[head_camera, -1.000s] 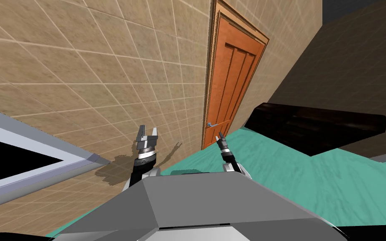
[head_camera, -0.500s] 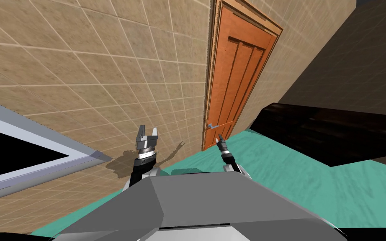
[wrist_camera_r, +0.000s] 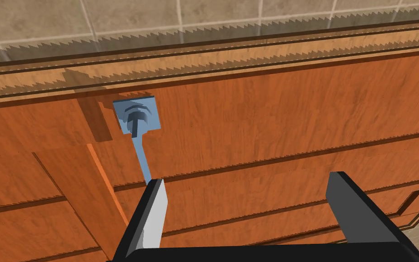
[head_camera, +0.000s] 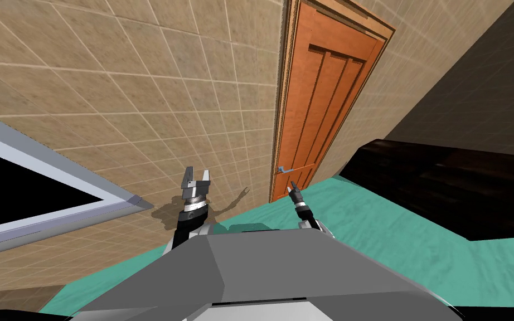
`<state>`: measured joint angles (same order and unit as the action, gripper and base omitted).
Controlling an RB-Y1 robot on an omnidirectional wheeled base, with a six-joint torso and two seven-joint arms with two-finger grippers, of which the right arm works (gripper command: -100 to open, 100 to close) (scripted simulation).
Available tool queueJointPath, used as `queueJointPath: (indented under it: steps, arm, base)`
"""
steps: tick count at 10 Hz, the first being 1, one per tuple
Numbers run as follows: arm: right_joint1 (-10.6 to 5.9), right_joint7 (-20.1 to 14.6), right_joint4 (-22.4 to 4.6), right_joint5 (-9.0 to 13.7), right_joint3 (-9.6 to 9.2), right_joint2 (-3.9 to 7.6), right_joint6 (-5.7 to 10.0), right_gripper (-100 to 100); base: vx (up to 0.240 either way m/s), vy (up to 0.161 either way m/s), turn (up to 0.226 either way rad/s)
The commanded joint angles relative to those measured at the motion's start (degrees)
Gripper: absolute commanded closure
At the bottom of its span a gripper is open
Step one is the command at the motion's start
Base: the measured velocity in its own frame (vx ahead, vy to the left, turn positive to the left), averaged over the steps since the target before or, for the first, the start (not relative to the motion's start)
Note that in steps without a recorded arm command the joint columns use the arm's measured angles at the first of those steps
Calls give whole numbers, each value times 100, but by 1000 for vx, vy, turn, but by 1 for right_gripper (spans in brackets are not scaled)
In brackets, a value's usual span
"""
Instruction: Pull the door open
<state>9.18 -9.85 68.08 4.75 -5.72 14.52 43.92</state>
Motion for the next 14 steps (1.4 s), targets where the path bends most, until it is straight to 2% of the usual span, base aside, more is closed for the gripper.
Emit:
queueJointPath:
  steps: [1, 2, 14]
  arm:
    - [-102, -70, -286, 22, -25, 64, 88, -100]
    - [-102, -70, -302, 22, -25, 64, 88, -100]
    - [-648, -424, -2103, 137, -217, 399, 582, -100]
  base:
    - [29, -115, 147]
    - [29, -92, 52]
    - [38, -103, 123]
